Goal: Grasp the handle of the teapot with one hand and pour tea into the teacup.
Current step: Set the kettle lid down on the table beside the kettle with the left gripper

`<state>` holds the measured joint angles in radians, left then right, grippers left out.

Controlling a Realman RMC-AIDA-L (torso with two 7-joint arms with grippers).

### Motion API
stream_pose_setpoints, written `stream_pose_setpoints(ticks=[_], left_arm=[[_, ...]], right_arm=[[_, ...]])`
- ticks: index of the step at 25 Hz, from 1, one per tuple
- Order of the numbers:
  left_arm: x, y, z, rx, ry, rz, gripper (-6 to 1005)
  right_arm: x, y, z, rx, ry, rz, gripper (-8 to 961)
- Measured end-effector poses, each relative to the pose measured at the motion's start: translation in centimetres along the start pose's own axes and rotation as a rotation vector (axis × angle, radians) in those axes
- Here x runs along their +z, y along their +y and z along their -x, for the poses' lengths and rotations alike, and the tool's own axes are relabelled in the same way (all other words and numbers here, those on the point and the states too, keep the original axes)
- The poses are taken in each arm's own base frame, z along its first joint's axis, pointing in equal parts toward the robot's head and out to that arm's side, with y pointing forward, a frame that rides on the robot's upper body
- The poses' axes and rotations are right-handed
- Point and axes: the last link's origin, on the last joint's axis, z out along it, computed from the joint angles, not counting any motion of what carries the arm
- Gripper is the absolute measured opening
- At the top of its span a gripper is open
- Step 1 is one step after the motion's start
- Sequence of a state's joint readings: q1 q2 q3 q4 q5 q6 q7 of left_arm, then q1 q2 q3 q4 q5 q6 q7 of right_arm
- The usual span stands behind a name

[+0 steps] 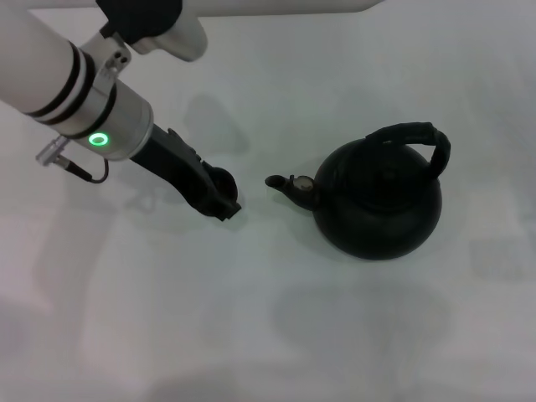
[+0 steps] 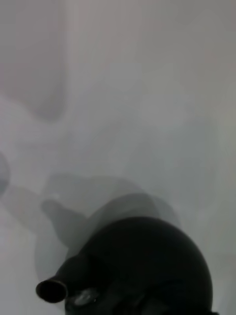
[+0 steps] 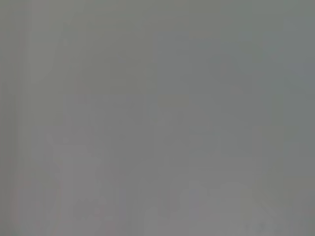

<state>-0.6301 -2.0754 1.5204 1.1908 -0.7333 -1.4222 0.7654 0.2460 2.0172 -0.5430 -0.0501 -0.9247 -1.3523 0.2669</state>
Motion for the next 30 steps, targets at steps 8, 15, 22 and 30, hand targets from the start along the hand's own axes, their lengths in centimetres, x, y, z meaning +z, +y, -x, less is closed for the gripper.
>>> stream_pose_setpoints(ticks=[8, 15, 22, 30], left_arm=[[1.1, -0.1, 0.7, -0.012, -0.009, 0.017, 703], [2.0, -0.5, 0.7, 0.010, 0.007, 0.020, 703], [2.9, -0.4, 0.1, 0.023, -0.004, 0.038, 703], [3.0, -0.7, 0.0, 0.024, 0.006, 0.014, 704]], right_arm=[[0.0, 0.0, 0.0, 0.001, -0.002, 0.002, 862], [0.0, 0.2, 0.0, 0.003, 0.000, 0.005, 862], [0.0, 0.2, -0.1, 0.006, 0.002, 0.006, 862], [0.0, 0.2, -0.1, 0.007, 0.003, 0.005, 862]])
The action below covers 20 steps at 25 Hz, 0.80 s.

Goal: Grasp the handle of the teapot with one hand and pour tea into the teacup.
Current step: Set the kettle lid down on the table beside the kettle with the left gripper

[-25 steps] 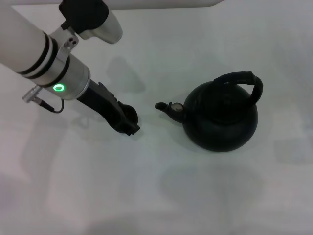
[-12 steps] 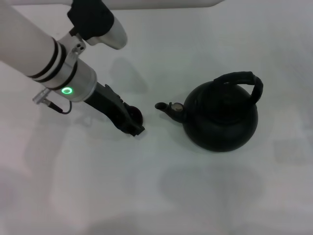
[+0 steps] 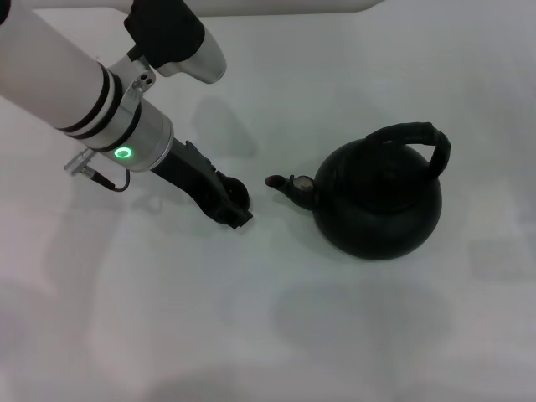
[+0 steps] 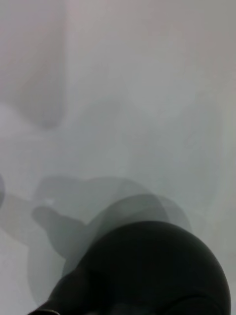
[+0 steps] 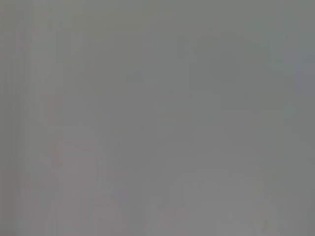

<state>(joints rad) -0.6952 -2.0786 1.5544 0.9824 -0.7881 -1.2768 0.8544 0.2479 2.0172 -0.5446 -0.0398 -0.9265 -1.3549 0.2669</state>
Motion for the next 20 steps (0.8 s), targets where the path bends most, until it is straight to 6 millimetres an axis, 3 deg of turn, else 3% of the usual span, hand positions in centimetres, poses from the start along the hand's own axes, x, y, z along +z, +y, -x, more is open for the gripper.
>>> stream_pose_setpoints(ticks=[20], left_arm=[[0.67, 0.11, 0.24, 0.015, -0.025, -0.015, 703]], right_arm=[[0.03, 0.01, 0.03, 0.000, -0.002, 0.001, 861]])
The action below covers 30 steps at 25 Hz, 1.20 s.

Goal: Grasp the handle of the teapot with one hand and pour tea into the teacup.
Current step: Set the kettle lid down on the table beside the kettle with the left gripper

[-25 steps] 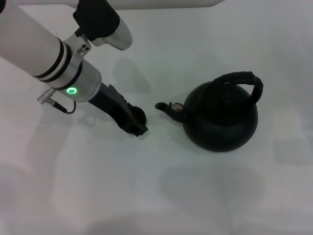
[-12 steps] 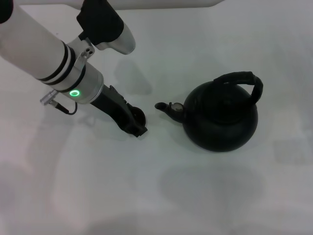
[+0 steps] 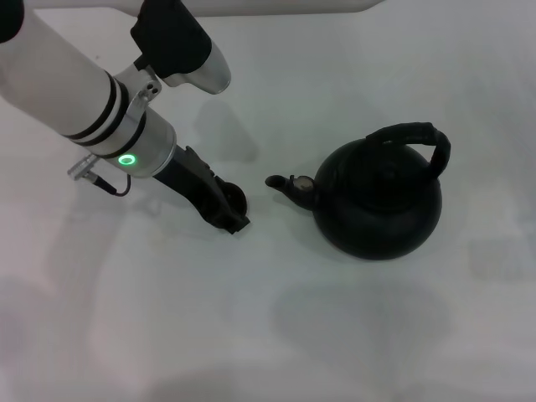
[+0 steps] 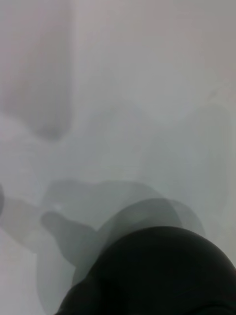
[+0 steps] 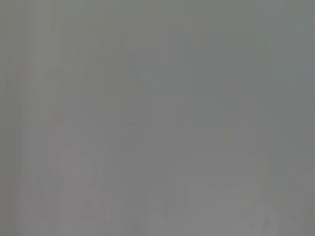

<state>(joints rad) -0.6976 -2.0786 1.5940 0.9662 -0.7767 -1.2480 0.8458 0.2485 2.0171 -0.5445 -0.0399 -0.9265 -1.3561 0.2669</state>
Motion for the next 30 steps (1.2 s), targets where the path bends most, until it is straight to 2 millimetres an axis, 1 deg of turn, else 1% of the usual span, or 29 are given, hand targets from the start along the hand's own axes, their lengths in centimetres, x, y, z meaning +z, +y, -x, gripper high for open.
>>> stream_pose_setpoints(ticks=[11, 30], left_arm=[[0.40, -0.09, -0.08, 0.012, -0.024, -0.037, 703], [0.32, 0.10, -0.53, 0.020, -0.002, -0.027, 703]], right_arm=[[0.00, 0.00, 0.00, 0.000, 0.000, 0.000, 861], [0.00, -0.03, -0.11, 0.000, 0.007, -0.002, 861]])
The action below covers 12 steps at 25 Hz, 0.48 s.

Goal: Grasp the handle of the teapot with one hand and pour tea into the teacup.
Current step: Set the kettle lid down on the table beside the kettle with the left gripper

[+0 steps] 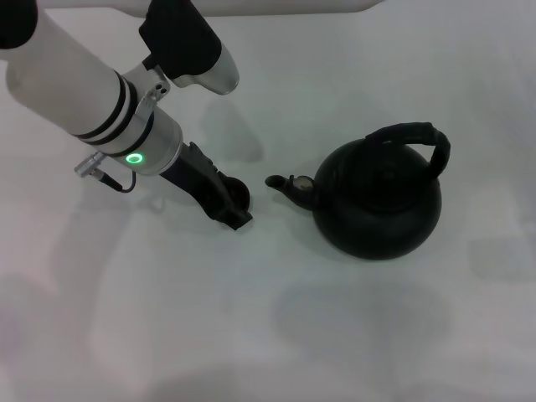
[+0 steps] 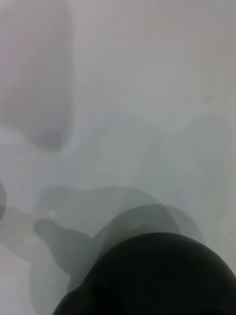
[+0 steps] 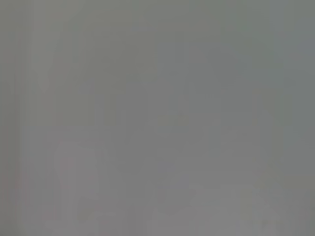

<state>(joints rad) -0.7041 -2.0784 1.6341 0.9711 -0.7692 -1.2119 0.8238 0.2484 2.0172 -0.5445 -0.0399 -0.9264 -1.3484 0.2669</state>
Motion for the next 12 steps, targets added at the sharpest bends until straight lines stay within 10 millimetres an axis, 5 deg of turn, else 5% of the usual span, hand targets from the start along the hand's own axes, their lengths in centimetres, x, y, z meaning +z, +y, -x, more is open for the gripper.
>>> stream_pose_setpoints(ticks=[12], left_arm=[[0.00, 0.02, -0.01, 0.000, 0.001, 0.002, 704]], right_arm=[[0.00, 0.01, 0.03, 0.000, -0.002, 0.001, 861]])
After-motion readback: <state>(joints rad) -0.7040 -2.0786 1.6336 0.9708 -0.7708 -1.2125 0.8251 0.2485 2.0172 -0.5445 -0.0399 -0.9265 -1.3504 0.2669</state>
